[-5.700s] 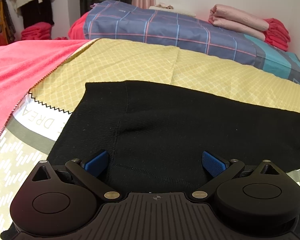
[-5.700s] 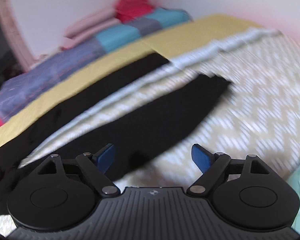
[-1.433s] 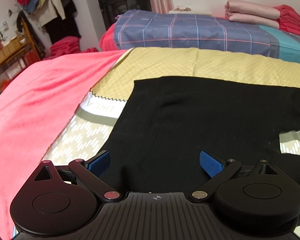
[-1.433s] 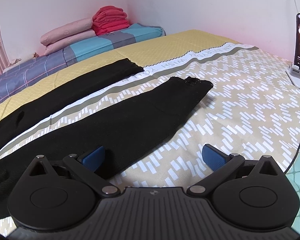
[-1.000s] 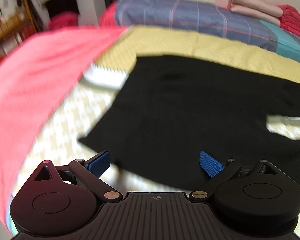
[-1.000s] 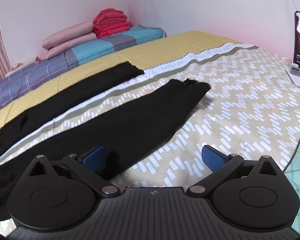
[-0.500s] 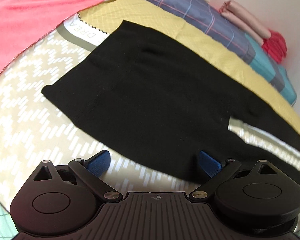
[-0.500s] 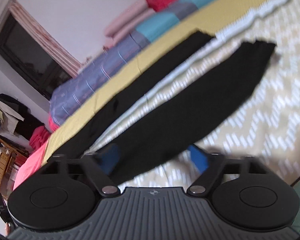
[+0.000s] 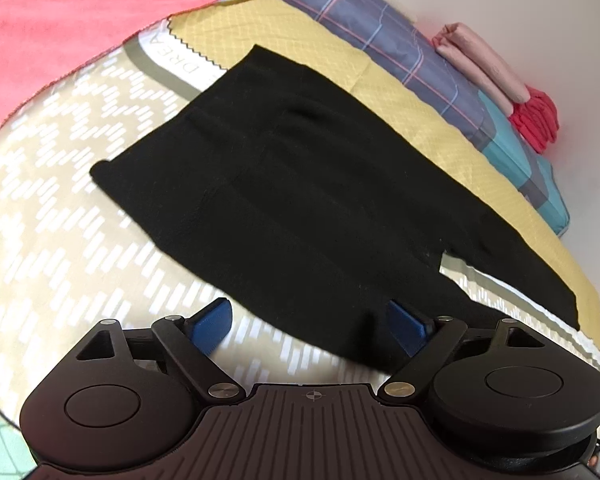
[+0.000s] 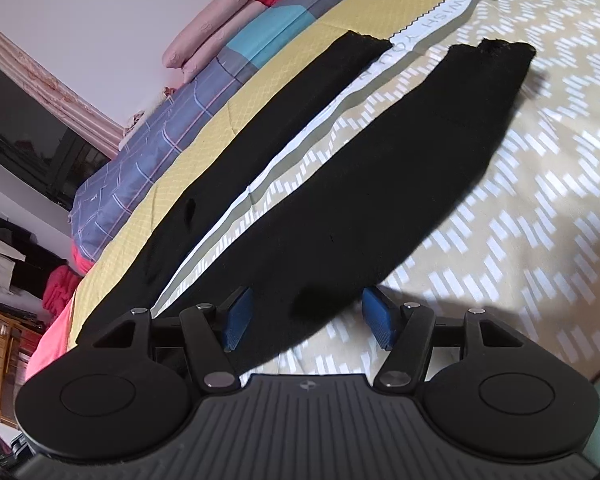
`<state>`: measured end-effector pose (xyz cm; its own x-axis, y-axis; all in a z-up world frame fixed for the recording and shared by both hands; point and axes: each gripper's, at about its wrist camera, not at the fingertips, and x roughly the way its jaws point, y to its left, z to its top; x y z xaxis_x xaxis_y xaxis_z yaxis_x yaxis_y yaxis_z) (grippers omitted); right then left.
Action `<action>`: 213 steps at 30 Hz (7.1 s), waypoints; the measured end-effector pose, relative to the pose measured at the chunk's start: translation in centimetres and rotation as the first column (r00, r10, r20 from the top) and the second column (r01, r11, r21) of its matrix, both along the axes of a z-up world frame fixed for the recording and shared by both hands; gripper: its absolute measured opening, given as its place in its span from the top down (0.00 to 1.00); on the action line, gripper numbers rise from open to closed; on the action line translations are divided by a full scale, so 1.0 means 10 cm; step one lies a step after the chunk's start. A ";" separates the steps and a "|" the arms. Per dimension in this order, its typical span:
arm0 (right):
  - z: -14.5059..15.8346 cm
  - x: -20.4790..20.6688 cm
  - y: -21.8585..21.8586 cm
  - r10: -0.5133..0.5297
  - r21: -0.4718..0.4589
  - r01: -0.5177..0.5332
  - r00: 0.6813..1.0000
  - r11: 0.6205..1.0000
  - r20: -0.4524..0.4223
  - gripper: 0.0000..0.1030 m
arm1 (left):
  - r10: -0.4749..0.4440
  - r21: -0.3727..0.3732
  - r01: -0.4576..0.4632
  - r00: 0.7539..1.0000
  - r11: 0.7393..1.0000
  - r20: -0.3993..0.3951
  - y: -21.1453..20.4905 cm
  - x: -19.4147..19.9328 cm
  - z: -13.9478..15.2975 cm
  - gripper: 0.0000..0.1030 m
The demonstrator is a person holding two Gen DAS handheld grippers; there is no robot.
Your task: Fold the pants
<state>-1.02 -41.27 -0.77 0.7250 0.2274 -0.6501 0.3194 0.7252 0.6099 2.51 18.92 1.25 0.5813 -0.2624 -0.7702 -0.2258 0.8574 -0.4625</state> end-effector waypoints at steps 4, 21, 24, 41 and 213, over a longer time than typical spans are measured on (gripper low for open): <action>0.00 0.03 -0.01 -0.002 0.000 0.002 1.000 1.000 0.000 0.35 | 0.017 0.002 -0.017 1.000 1.000 0.014 0.00 0.09 -0.03 0.00; -0.01 0.08 -0.01 -0.015 -0.055 0.016 1.000 0.998 0.019 0.47 | 0.067 0.088 -0.070 0.997 0.994 0.038 0.00 0.13 -0.04 0.00; 0.01 0.05 0.00 0.000 -0.079 0.001 1.000 0.997 0.004 0.48 | 0.039 0.100 -0.041 0.999 0.994 0.020 0.00 0.01 0.00 0.00; 0.02 0.13 0.10 0.000 -0.235 -0.003 1.000 0.972 -0.012 0.85 | 0.099 0.019 -0.101 0.992 0.995 0.084 0.13 0.17 -0.12 0.12; 0.01 2.58 2.99 0.603 -0.695 -0.426 0.797 0.579 0.015 0.92 | 0.052 0.468 -0.160 0.971 0.869 0.234 -0.76 1.89 -0.16 0.00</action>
